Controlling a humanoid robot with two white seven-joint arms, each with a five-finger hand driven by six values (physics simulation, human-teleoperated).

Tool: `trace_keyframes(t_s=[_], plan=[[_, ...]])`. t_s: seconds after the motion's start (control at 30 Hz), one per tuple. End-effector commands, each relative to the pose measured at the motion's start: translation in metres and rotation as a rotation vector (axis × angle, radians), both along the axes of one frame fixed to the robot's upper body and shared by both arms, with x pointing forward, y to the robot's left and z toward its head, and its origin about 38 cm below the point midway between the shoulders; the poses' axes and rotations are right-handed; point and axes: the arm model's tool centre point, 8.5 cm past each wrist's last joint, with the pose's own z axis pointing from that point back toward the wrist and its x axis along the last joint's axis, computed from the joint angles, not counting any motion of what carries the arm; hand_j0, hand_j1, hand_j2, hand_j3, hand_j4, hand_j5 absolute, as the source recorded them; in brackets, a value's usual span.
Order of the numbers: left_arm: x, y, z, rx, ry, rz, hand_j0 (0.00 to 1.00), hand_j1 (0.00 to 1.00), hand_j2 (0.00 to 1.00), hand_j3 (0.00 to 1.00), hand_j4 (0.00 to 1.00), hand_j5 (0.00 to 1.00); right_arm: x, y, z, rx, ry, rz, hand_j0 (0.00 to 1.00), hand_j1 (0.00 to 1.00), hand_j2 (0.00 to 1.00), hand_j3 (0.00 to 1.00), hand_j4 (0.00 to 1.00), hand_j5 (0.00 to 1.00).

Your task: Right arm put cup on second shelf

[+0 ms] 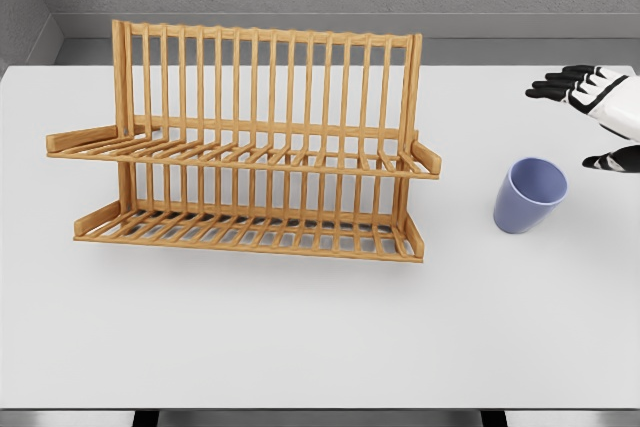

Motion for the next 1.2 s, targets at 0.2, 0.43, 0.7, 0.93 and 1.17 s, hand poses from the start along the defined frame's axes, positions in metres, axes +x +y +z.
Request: trace_keyframes(t_s=[0.2, 0.43, 0.7, 0.93, 1.17], plan=[[0.0, 0.0, 0.0, 0.0, 0.0, 0.001, 1.0, 1.0, 1.0, 1.0, 1.0, 1.0, 0.0, -0.024, 0.012, -0.054, 0.012, -0.049, 1.0, 1.0, 1.0, 1.0, 1.0, 1.0], [0.0, 0.0, 0.0, 0.0, -0.001, 0.001, 1.0, 1.0, 1.0, 1.0, 1.0, 1.0, 0.002, -0.019, 0.01, -0.307, 0.218, -0.005, 1.0, 1.0, 1.0, 1.0, 1.0, 1.0], [0.0, 0.0, 0.0, 0.0, -0.001, -0.002, 1.0, 1.0, 1.0, 1.0, 1.0, 1.0, 0.009, 0.012, -0.013, -0.307, 0.257, 0.083, 1.0, 1.0, 1.0, 1.0, 1.0, 1.0], [0.0, 0.0, 0.0, 0.0, -0.001, 0.001, 1.0, 1.0, 1.0, 1.0, 1.0, 1.0, 0.018, 0.03, -0.017, -0.298, 0.256, 0.126, 1.0, 1.0, 1.0, 1.0, 1.0, 1.0], [0.0, 0.0, 0.0, 0.0, -0.001, -0.002, 1.0, 1.0, 1.0, 1.0, 1.0, 1.0, 0.019, 0.03, -0.019, -0.302, 0.261, 0.125, 1.0, 1.0, 1.0, 1.0, 1.0, 1.0]])
